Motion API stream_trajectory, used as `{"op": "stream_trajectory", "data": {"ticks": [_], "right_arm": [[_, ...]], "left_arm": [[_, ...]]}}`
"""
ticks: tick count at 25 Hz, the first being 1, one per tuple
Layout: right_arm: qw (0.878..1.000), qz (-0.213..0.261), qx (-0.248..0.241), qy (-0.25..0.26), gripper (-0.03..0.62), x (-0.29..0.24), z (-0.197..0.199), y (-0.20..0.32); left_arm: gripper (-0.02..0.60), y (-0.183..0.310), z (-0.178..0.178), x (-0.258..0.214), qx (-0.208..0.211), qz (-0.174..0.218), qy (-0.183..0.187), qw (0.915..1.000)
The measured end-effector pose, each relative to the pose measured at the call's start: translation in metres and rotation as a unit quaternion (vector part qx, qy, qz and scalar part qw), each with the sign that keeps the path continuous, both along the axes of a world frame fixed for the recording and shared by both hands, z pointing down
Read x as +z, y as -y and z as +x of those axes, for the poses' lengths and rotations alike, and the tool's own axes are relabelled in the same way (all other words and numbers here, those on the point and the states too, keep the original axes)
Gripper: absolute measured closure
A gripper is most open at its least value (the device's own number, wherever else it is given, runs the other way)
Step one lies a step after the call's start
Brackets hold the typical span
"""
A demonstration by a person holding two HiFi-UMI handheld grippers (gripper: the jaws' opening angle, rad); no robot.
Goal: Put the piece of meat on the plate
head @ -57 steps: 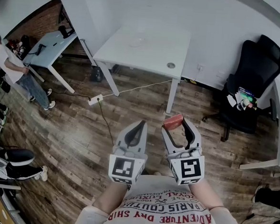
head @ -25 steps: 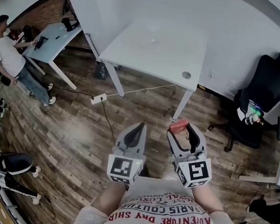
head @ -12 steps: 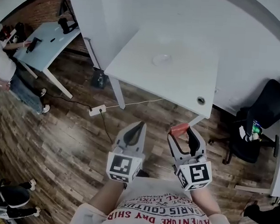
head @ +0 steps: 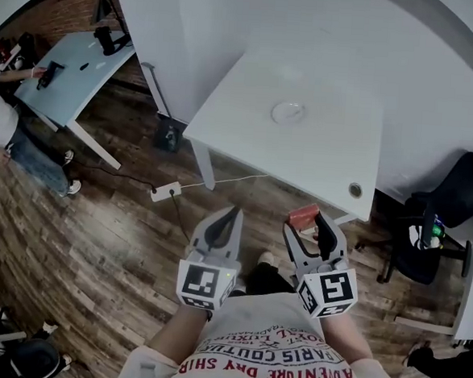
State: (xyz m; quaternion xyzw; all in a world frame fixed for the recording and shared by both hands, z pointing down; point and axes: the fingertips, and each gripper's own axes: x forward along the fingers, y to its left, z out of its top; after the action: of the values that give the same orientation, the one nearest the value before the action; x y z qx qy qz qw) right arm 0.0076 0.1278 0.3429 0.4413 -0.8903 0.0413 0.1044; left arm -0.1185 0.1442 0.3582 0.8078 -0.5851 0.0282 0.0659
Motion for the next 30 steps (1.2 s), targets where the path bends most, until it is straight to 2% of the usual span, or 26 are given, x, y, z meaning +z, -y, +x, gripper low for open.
{"op": "stream_trajectory", "data": {"ticks": [8, 17, 24, 30], "right_arm": [[1.0, -0.012, -0.019, 0.0, 0.313, 0.025, -0.017, 0.084], [0.999, -0.029, -0.039, 0.016, 0.313, 0.027, -0.023, 0.227], [0.998, -0.064, -0.021, 0.013, 0.313, 0.048, -0.003, 0.325], [0.995, -0.095, 0.003, 0.003, 0.313, 0.073, 0.014, 0.376]], "left_arm": [[0.575, 0.075, -0.017, 0.021, -0.014, -0.014, 0.005, 0.9998], [0.575, 0.212, -0.025, 0.012, -0.03, -0.026, 0.013, 0.9991], [0.575, 0.314, -0.012, 0.016, -0.011, -0.047, 0.032, 0.9983], [0.575, 0.369, 0.006, 0.037, 0.02, -0.071, 0.035, 0.9966]]}}
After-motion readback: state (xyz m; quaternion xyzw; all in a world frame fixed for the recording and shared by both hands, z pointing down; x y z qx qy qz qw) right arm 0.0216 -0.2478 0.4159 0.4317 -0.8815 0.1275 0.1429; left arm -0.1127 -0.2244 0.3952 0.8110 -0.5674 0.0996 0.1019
